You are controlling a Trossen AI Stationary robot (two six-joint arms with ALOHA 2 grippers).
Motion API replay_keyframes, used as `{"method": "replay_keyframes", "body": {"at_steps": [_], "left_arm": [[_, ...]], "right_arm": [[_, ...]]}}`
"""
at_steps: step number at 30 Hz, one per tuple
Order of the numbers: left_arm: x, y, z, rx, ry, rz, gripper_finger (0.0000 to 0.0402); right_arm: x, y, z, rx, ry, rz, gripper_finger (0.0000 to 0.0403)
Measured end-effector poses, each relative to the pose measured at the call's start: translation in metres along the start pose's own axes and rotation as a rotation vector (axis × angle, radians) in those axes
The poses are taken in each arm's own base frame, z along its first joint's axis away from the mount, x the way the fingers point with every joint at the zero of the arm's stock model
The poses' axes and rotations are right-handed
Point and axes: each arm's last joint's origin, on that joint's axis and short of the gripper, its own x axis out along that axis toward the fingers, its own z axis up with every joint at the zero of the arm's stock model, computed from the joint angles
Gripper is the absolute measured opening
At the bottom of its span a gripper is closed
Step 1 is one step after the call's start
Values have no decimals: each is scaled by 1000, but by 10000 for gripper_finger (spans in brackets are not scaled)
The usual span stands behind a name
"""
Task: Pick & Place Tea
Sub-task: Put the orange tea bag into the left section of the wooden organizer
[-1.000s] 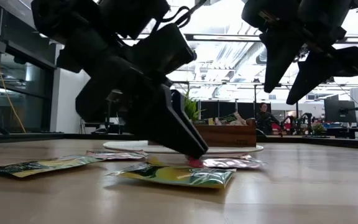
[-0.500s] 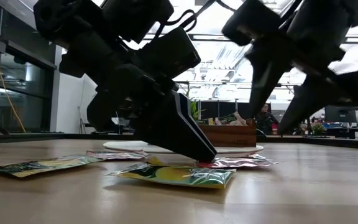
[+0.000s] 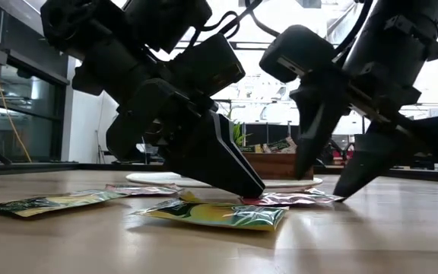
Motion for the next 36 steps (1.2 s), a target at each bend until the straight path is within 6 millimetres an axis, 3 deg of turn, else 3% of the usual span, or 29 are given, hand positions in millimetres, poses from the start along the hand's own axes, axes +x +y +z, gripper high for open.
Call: {"method": "replay_keyframes", "body": {"at_steps": [9, 21, 31, 36], "left_arm": [[0, 0, 0, 0, -2, -1, 111], [0, 0, 0, 0, -2, -2, 111], [-4, 2, 5, 4, -15, -102, 111], [-20, 7, 15, -3, -22, -160, 111]], "right_arm": [[7, 3, -2, -1, 8, 39, 176], [8, -1, -2, -64, 2, 1, 8], [8, -4, -1, -113, 26, -33, 2], [8, -6, -1, -123, 24, -55, 1]]}}
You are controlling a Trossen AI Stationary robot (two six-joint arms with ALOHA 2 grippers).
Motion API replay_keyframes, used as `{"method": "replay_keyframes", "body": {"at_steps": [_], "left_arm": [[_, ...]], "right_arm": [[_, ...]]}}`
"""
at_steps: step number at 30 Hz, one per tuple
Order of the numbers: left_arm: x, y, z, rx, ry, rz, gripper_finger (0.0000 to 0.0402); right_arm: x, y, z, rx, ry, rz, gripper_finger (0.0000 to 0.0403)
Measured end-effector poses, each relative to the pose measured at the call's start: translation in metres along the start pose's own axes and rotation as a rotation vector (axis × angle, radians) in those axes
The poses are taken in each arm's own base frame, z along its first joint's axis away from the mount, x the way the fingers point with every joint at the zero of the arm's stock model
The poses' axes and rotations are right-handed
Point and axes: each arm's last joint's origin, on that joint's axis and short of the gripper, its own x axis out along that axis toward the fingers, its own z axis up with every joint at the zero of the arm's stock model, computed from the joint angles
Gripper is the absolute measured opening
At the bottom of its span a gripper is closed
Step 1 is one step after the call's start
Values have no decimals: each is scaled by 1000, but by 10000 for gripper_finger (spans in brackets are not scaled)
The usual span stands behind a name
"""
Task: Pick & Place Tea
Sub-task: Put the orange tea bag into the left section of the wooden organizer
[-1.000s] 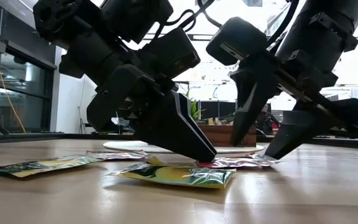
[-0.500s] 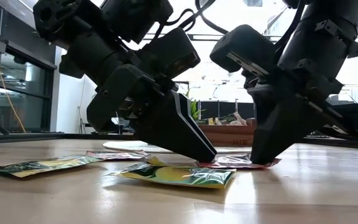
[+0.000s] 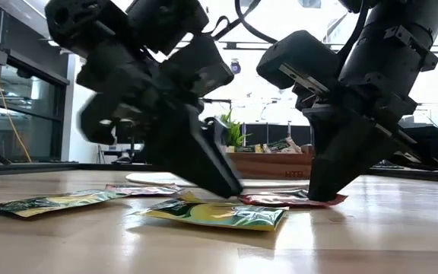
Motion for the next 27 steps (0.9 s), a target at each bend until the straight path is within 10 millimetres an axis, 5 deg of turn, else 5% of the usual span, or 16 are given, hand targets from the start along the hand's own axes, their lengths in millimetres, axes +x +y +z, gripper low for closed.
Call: {"method": "replay_keyframes", "body": {"at_steps": [10, 17, 22, 27], "left_arm": [[-62, 7, 44, 125, -79, 84, 110], [-127, 8, 73, 213, -165, 170, 110], [-178, 6, 78, 247, -169, 319, 110], [-210, 6, 54, 216, -185, 422, 110]], "right_arm": [[0, -3, 0, -45, -17, -25, 0], [-10, -3, 5, -153, -21, -28, 0], [-42, 0, 22, -261, -62, -24, 0], [-83, 0, 52, -400, -128, -15, 0]]}}
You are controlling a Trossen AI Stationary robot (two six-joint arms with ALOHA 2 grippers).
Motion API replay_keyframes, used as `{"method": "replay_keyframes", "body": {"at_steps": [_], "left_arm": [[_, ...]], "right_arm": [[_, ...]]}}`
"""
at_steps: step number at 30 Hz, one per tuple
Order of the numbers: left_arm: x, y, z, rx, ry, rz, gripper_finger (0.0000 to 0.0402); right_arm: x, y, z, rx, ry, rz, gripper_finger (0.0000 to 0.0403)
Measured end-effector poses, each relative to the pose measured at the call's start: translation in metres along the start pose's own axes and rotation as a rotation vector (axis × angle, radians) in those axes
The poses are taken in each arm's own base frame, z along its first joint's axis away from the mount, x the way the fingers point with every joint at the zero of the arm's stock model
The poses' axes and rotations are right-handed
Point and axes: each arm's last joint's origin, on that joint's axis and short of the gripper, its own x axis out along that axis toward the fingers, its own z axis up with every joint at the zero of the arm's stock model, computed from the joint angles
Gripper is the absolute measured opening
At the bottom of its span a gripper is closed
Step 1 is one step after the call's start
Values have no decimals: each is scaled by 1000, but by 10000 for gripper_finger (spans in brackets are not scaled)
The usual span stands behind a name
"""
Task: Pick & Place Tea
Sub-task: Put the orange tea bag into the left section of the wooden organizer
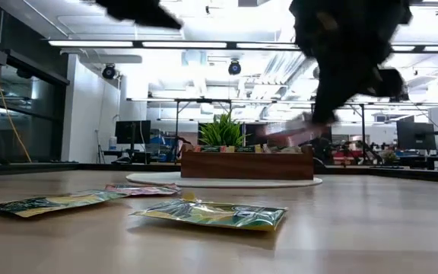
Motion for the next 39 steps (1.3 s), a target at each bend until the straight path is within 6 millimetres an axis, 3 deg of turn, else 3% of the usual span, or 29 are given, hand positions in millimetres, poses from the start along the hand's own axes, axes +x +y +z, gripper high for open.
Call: {"method": "replay_keyframes", "body": {"at_steps": [7, 13, 16, 23, 30, 34, 39], "left_arm": [[-28, 0, -52, -255, -26, 50, 110], [-43, -4, -78, -479, -160, 74, 110], [-45, -4, -83, -561, -192, 115, 110], [-45, 3, -73, -707, -337, 213, 110], [-35, 24, -72, -881, -444, 267, 110], [-21, 36, -73, -923, -405, 231, 110], [2, 54, -62, -891, -363, 188, 110]], "right_arm": [[-42, -29, 54, -200, -77, 51, 0], [-68, -41, 98, -383, -85, 6, 0], [-80, -39, 119, -479, -93, -27, 0], [-98, -25, 148, -821, -83, -200, 0], [-90, 3, 159, -1086, -116, -478, 0], [-72, 16, 161, -1160, -81, -513, 0], [-53, 22, 161, -1192, -41, -531, 0]]}}
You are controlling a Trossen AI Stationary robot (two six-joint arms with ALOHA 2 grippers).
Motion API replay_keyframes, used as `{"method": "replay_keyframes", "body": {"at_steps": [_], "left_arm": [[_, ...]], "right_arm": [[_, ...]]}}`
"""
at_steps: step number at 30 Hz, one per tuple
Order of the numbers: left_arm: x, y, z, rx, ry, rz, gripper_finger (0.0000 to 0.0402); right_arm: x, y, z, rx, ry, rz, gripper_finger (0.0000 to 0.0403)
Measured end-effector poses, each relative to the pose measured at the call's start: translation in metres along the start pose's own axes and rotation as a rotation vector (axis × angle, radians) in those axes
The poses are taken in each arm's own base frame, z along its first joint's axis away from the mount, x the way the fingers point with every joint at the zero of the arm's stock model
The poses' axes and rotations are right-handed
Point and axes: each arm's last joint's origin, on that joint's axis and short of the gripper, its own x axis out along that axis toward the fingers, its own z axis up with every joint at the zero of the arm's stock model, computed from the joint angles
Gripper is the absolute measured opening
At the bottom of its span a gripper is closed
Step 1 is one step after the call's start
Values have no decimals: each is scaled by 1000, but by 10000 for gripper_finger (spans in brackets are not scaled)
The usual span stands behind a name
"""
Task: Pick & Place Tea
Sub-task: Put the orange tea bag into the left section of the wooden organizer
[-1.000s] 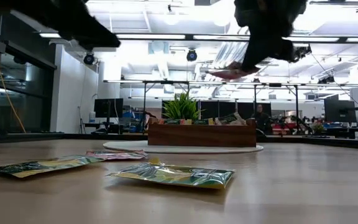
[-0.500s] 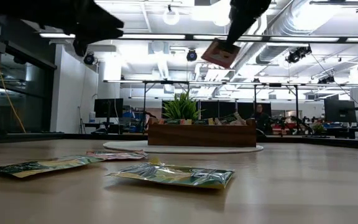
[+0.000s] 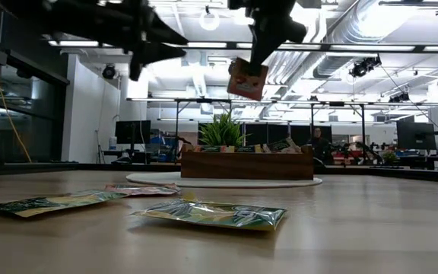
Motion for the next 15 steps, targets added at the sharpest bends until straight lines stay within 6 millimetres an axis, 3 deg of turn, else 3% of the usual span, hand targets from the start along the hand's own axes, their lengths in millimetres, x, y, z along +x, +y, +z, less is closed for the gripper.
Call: {"method": "replay_keyframes", "body": {"at_steps": [8, 15], "left_arm": [[45, 7, 6, 90, 57, 35, 110], [77, 10, 3, 96, 160, -87, 110]], "right_arm": [[0, -3, 0, 56, -17, 23, 0], [-1, -3, 1, 83, -30, 50, 0]]}}
